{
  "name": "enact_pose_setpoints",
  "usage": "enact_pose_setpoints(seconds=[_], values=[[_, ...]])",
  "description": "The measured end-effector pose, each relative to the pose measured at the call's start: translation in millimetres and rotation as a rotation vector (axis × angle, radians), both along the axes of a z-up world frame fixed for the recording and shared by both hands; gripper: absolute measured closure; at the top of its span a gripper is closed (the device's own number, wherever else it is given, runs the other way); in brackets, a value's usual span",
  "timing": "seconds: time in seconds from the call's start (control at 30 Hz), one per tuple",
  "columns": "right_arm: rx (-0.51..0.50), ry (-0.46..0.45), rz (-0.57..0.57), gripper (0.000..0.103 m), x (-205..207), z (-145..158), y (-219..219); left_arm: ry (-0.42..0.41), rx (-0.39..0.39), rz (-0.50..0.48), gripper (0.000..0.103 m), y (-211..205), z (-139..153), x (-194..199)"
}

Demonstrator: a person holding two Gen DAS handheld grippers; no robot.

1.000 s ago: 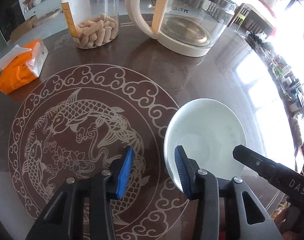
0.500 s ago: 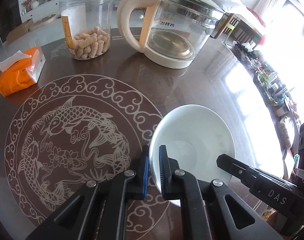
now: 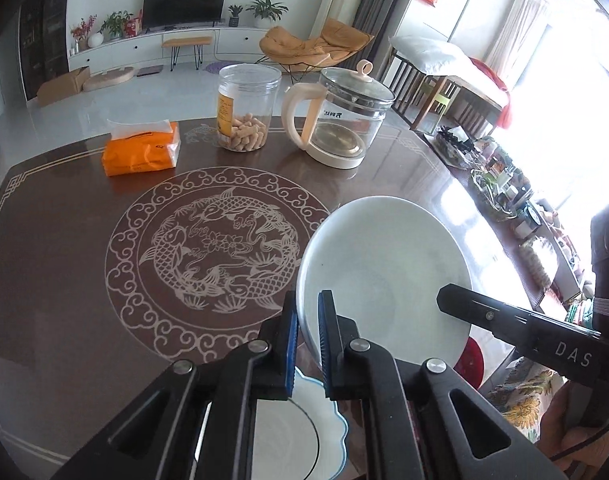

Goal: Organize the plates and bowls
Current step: 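Lift the small bowl with the left gripper over the black-rimmed bowl, then lower the small bowl into the black-rimmed bowl and open the left gripper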

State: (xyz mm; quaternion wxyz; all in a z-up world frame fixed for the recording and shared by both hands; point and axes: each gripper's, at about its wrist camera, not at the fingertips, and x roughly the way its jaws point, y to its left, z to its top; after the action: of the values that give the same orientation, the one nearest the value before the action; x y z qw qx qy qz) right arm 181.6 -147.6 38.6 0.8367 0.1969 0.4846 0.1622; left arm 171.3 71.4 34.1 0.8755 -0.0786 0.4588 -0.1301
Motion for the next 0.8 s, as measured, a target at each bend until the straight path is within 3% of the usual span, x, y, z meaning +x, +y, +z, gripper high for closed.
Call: enact_pose_setpoints(seconds=[0.3, 0.6, 0.8], values=[[0.025, 0.033, 0.113, 0.09, -72, -22, 58, 0.009, 0.033, 0.09, 0.094, 50, -24, -82], [-0.015, 0.119, 0.148, 0.09, -82, -75, 84, 0.099, 0.047, 0.126, 0.094, 62, -81, -90], [-0.054, 0.133, 0.138, 0.09, -79, -94, 89, 0.125, 0.052, 0.13, 0.094, 62, -100, -86]])
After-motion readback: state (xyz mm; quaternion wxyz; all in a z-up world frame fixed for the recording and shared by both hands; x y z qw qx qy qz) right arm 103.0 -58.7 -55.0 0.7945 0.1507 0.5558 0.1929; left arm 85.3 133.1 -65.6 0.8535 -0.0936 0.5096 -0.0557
